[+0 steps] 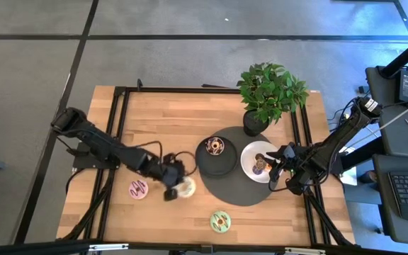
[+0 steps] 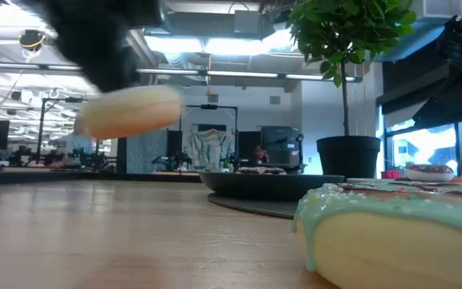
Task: Pick & Place donuts
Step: Put the large white donut on the black plate
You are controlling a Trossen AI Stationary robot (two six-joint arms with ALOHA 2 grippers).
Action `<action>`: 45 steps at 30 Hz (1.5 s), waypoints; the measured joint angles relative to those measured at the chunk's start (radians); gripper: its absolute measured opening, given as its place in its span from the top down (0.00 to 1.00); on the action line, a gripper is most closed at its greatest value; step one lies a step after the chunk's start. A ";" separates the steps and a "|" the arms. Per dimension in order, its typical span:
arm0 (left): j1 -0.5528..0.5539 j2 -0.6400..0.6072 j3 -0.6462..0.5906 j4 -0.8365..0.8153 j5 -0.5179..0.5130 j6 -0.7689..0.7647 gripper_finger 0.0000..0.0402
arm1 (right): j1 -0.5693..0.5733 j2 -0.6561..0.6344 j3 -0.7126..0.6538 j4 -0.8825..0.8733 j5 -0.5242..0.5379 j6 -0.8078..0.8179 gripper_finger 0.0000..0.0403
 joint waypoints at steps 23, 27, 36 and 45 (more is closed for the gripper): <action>0.351 0.189 0.030 0.329 0.093 0.025 0.98 | 0.000 0.000 0.000 0.010 0.007 -0.034 0.66; 0.370 0.222 0.030 0.347 0.093 0.022 0.97 | 0.000 0.000 0.000 0.010 0.008 -0.034 0.66; 0.385 0.247 0.030 0.341 0.111 -0.019 0.96 | 0.000 0.000 0.000 0.011 0.008 -0.034 0.66; 0.384 0.247 0.030 0.342 0.107 -0.022 0.95 | 0.000 0.000 0.000 0.011 0.008 -0.034 0.66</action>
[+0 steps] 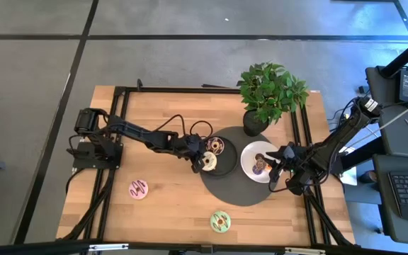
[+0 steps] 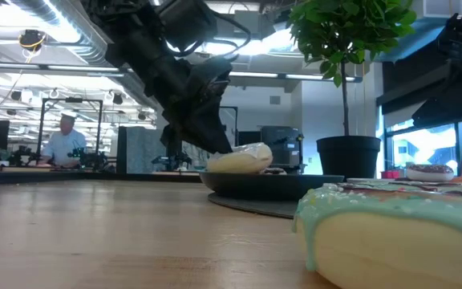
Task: Pick & Place donuts
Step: Put the large white donut on the black plate
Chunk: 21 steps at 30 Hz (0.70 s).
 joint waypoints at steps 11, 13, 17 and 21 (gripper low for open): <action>0.000 0.000 0.000 0.003 -0.001 0.004 0.91 | 0.000 0.000 0.000 0.000 0.000 0.000 0.66; 0.000 0.000 0.000 0.003 -0.001 -0.008 0.90 | 0.000 0.000 0.000 0.000 0.000 0.000 0.66; 0.000 0.000 0.000 0.003 -0.001 -0.009 0.86 | 0.000 0.000 0.000 0.000 0.000 -0.001 0.66; 0.000 0.000 0.000 0.003 -0.008 -0.011 0.80 | 0.000 0.000 0.000 0.000 0.000 -0.006 0.66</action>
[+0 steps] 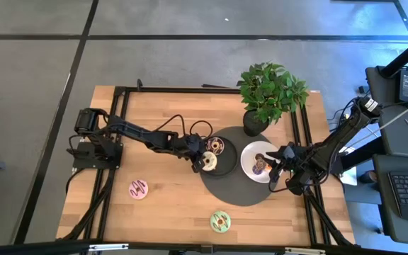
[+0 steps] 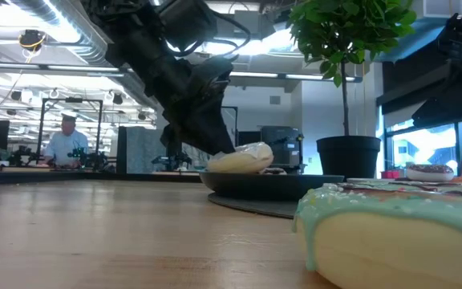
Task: Pick & Place donuts
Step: Put the large white donut on the black plate, then put the large pink donut on the black plate
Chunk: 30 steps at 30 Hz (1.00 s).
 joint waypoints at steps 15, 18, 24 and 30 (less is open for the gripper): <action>0.004 -0.008 0.000 -0.007 0.012 0.009 0.63 | 0.000 0.000 0.000 0.000 0.000 0.001 0.66; 0.014 -0.054 0.000 -0.020 0.062 0.052 0.62 | 0.000 0.000 0.000 0.000 -0.008 0.004 0.66; -0.014 -0.214 0.000 -0.177 0.088 0.124 0.63 | 0.000 0.000 0.000 0.002 -0.015 0.005 0.66; -0.124 -0.294 -0.025 -0.472 0.072 0.209 0.62 | 0.000 0.000 0.000 0.003 -0.019 0.005 0.66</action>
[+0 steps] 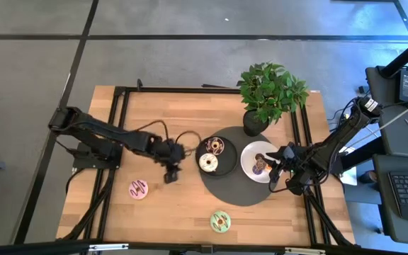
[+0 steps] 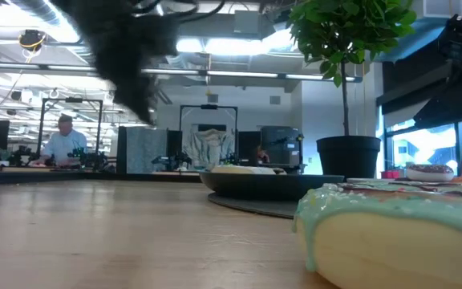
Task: Pick & Place donuts
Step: Put the large pink donut on the black plate
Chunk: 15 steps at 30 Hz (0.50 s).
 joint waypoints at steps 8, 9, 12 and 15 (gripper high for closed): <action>-0.176 -0.007 -0.084 -0.326 0.050 -0.242 0.62 | 0.000 0.000 0.000 0.005 0.002 0.000 0.66; -0.196 -0.007 -0.090 -0.358 0.063 -0.265 0.62 | 0.000 0.000 0.000 0.005 0.001 0.000 0.66; -0.249 -0.007 -0.103 -0.436 0.072 -0.291 0.63 | 0.000 0.000 0.000 0.005 0.002 -0.001 0.66; -0.294 -0.007 -0.111 -0.453 0.074 -0.235 0.63 | 0.000 0.000 0.000 0.005 0.003 -0.001 0.66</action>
